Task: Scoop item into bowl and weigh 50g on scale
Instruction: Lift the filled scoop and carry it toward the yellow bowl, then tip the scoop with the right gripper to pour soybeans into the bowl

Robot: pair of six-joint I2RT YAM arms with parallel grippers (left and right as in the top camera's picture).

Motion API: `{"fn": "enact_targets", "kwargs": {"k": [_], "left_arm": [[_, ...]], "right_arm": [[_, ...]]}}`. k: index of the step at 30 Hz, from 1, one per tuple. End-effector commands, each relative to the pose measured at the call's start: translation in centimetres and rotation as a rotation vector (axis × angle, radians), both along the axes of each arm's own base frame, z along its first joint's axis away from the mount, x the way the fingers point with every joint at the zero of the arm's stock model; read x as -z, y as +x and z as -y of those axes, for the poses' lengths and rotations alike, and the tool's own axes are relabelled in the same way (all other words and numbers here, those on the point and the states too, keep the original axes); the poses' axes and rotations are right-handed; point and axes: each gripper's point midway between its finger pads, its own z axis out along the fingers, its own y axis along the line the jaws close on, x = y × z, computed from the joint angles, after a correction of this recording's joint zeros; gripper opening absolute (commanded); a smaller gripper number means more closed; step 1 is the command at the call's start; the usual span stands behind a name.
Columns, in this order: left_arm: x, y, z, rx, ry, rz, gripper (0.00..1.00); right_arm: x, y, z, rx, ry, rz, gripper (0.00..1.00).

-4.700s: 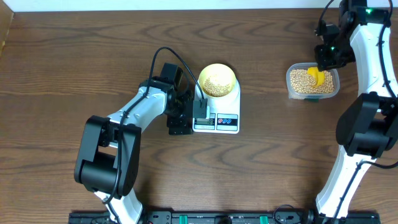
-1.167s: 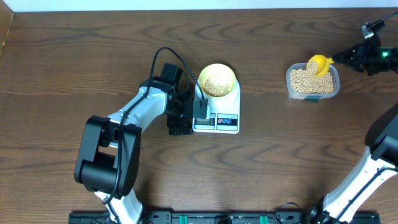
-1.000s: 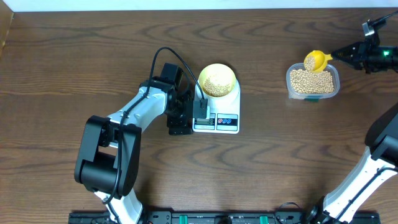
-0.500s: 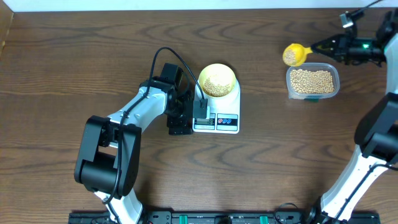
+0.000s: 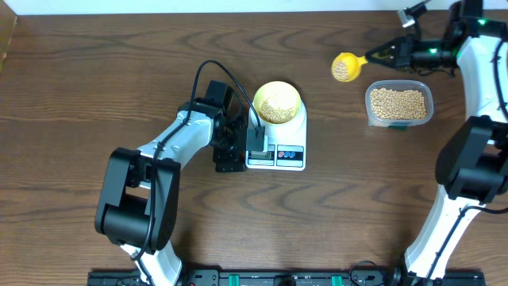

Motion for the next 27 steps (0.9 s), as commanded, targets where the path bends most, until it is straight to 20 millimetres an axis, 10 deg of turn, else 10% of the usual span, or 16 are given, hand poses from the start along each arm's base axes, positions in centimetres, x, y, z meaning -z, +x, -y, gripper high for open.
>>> {"fn": "enact_targets", "kwargs": {"k": [1,27], "left_arm": [[0.5,-0.4,-0.2,-0.009,0.010,-0.019,0.98],[0.5,-0.4,-0.2,-0.009,0.010,-0.019,0.98]], "right_arm": [[-0.7,-0.1,-2.2,-0.039,0.033,0.011,0.01],[-0.1,-1.1,-13.1,-0.257,-0.059,0.159,0.01]]}}
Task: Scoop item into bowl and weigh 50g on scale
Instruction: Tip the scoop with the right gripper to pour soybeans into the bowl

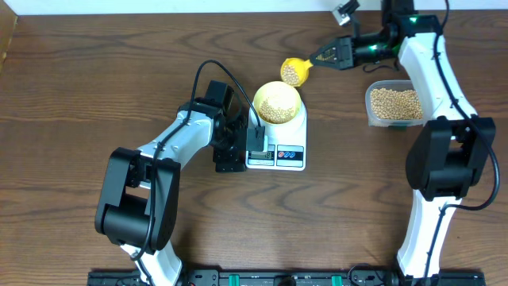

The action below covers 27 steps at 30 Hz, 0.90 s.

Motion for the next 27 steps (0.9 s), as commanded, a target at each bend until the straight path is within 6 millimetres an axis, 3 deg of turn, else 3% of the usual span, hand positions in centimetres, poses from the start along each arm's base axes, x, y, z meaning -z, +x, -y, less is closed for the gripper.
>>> {"fn": "enact_targets", "kwargs": {"k": [1,10,17,22,27], "left_arm": [[0.5,-0.4,-0.3,-0.009,0.010,-0.019,0.98],[0.5,-0.4,-0.3,-0.009,0.010,-0.019,0.98],[0.5,-0.4,-0.3,-0.009,0.010,-0.019,0.98],[0.5,-0.4,-0.3,-0.009,0.010,-0.019,0.98],[0.5,-0.4,-0.3,-0.009,0.010,-0.019,0.98]], "right_arm": [[0.3,-0.2,-1.4,-0.020,-0.035,0.025,0.01],[0.4,-1.0,-3.6,-0.119,-0.054,0.154,0.01],[0.7,-1.7,-3.6,-0.200,-0.077,0.264,0.01],[1.9,-1.3,-2.8,-0.193,-0.190,0.293,0.01],[2.0,-1.7,-3.6,-0.243,-0.211,0.353,0.01]]}}
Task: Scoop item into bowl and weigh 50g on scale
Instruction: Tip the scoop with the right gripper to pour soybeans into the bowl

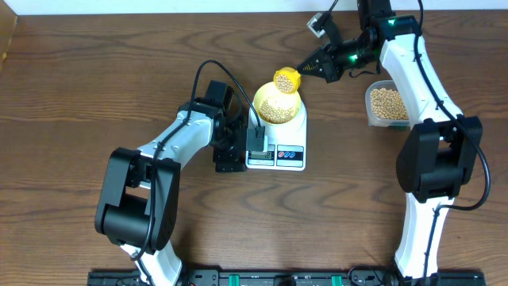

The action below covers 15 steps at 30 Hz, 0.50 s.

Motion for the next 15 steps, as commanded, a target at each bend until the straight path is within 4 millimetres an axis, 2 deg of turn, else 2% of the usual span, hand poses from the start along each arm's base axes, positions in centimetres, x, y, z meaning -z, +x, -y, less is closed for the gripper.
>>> {"fn": "enact_targets", "kwargs": {"k": [1,5,15], "left_arm": [[0.5,-0.4,-0.2,-0.009,0.010,-0.019,0.98],[0.5,-0.4,-0.3,-0.009,0.010,-0.019,0.98],[0.5,-0.4,-0.2,-0.009,0.010,-0.019,0.98]], "right_arm": [[-0.5,-0.9,-1.6,-0.086,-0.028,0.098,0.01],[-0.7,-1.1,-1.9,-0.118,-0.073,0.163,0.01],[-4.5,-1.8,-2.1,-0.181,-0.139,0.365,0.01]]}}
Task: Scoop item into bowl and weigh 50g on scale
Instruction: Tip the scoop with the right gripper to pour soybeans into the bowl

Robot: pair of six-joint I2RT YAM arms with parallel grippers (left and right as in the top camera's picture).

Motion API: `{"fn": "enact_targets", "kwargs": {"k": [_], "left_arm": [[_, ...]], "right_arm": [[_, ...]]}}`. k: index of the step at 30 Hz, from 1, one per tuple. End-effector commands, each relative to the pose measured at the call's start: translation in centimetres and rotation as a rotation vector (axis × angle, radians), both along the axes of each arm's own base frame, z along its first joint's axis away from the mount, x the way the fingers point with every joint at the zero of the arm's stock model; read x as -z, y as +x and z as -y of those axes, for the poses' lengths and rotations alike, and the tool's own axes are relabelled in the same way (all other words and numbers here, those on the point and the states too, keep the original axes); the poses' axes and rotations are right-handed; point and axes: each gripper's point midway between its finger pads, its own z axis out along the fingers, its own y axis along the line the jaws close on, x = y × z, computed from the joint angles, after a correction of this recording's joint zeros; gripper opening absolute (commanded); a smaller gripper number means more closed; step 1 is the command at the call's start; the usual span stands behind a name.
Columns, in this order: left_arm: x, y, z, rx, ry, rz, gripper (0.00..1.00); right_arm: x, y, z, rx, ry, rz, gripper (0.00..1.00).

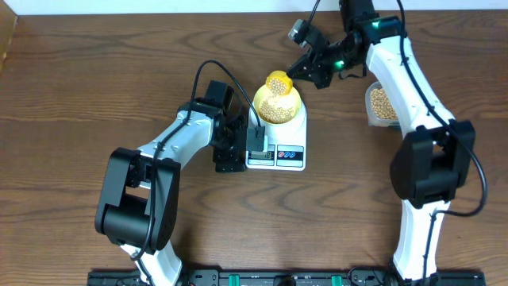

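Observation:
A yellow bowl (277,103) of tan beans stands on the white scale (279,147) in the overhead view. My right gripper (305,70) is shut on the handle of a yellow scoop (278,81), which is tilted over the bowl's far rim with beans at its mouth. A clear tub of beans (379,103) sits to the right, partly hidden behind the right arm. My left gripper (248,141) rests against the scale's left edge; its jaws are hidden under the wrist.
The wooden table (79,103) stretches to the left. A black cable (213,70) loops from the left wrist over toward the bowl. The right arm's base stands at the lower right.
The right gripper has shifted a little left and the scoop has tipped further, its mouth now lower over the bowl. The left arm has not moved.
The right gripper held a full scoop left of the bean tub. Then the scoop was near the bowl's upper right rim. Then it hung over the bowl's far edge, and now it is tilted there. The left gripper stayed at the scale throughout.

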Motion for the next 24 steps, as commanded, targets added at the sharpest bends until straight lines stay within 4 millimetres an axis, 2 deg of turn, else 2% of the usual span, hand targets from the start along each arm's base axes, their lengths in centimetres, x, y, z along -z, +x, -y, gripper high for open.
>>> {"fn": "enact_targets", "kwargs": {"k": [1,6,11,17,24], "left_arm": [[0.5,-0.4,-0.2,-0.009,0.010,-0.019,0.98],[0.5,-0.4,-0.2,-0.009,0.010,-0.019,0.98],[0.5,-0.4,-0.2,-0.009,0.010,-0.019,0.97],[0.5,-0.4,-0.2,-0.009,0.010,-0.019,0.98],[0.5,-0.4,-0.2,-0.009,0.010,-0.019,0.97]], "right_arm": [[-3.5,-0.5,0.3,-0.022,-0.041,0.141,0.01],[-3.6,-0.5,0.4,-0.028,-0.114,0.201,0.01],[-3.2,-1.2,-0.7,-0.082,-0.153,0.233,0.01],[-1.9,-1.3,-1.2,-0.091,-0.290,0.277,0.01],[-1.2,-2.0,-2.8,-0.156,-0.389,0.354,0.01]]}}
